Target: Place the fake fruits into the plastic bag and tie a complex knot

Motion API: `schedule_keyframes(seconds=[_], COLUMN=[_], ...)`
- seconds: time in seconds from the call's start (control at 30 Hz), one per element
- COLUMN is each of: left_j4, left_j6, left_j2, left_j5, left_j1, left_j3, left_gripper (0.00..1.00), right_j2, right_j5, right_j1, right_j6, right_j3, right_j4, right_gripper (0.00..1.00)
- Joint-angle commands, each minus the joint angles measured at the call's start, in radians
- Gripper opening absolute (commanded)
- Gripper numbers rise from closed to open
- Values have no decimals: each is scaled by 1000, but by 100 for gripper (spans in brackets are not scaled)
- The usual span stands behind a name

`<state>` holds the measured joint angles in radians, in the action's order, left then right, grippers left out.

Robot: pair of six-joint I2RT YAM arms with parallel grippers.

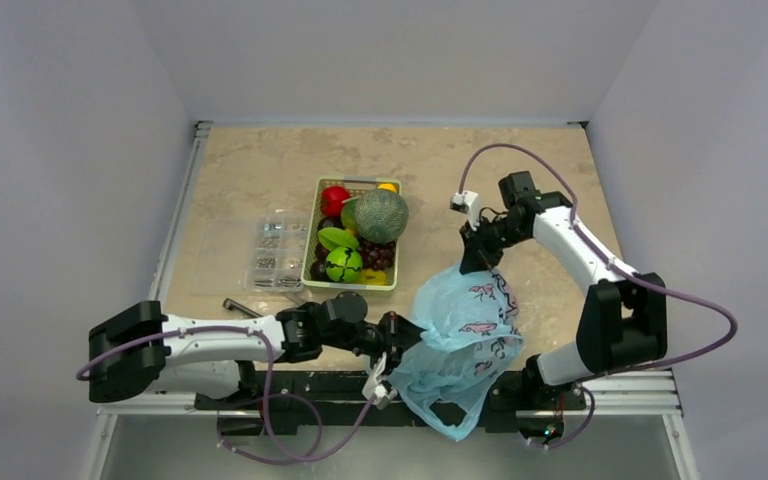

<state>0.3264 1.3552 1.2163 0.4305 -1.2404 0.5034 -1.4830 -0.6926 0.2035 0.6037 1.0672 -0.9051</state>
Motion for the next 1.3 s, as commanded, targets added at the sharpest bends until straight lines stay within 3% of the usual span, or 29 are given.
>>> schedule_keyframes(seconds=[0.0,0.13,0.3,0.4,0.5,0.53,0.6,0.63,0.67,0.8,0.93,1.27], left_j4=[-52,-206,-243,-175,-238,-299,-398,-399,-392,-374,-364,-360], left_j6=[-11,-14,-26,-245,-517,-581,-664,-695,-713,-655,-585,-625], left_j2=[-107,-261,-351,-306,-210,-170,-93,-58,-29,89,179,540], left_j5=[-6,23,18,-46,-79,-62,-33,-25,-18,34,66,-184], left_j1=[-7,-5,-5,27,101,112,114,113,111,110,93,90], left_j3=[-19,-78,-124,-40,164,253,379,411,434,435,432,620], left_gripper=[0,0,0,0,3,20,68,87,97,100,100,100], right_j2=[95,98,96,104,98,96,64,40,8,-90,-162,-290], right_j5=[-6,4,31,48,98,133,188,214,239,312,365,392], right_j1=[-103,-337,-466,-515,-521,-522,-521,-523,-525,-542,-546,-546], right_j6=[-44,-163,-204,-205,-280,-362,-495,-543,-581,-713,-734,-680], right_j3=[116,218,218,181,165,151,138,146,159,197,221,235], right_j4=[43,124,134,118,112,147,183,181,175,186,203,220], right_gripper=[0,0,0,0,0,0,0,0,0,0,0,2])
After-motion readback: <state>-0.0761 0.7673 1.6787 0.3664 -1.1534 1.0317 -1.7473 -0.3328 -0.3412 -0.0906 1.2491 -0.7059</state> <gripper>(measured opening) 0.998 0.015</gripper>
